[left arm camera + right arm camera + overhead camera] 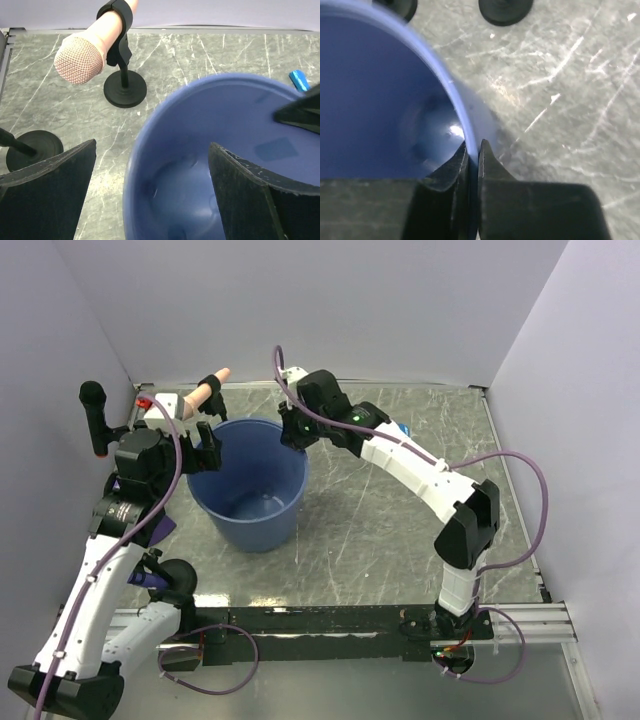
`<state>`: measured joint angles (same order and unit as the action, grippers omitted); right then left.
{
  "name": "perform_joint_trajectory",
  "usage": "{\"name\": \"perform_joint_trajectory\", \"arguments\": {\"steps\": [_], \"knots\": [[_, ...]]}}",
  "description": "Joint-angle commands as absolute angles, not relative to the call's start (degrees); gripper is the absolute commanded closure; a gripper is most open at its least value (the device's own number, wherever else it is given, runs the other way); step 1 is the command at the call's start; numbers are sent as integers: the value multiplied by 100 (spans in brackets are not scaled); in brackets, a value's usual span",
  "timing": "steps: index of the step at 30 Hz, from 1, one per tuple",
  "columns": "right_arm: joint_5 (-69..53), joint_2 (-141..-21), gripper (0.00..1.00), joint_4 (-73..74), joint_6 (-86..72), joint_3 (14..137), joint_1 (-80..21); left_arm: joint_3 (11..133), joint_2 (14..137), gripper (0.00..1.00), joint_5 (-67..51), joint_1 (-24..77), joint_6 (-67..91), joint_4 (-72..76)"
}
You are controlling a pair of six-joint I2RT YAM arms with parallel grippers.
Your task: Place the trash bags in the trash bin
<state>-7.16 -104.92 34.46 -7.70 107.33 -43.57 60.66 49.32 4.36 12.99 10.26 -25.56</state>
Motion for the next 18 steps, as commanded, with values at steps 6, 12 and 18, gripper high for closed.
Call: {"name": "perform_joint_trajectory", "arguments": {"steps": [6,12,18], "knots": [[606,-9632,100,2813,-527,10801,-3482,6161,5212,2,132,1213,1213,-2329],[695,-10501,100,2716,-712,11766,-2462,6240,5414,1,-149,1195,1239,-2268],[457,-11854,100,2698,-571,13278,-2040,6302,5572,1,-325,1178,1187,-2355]]}}
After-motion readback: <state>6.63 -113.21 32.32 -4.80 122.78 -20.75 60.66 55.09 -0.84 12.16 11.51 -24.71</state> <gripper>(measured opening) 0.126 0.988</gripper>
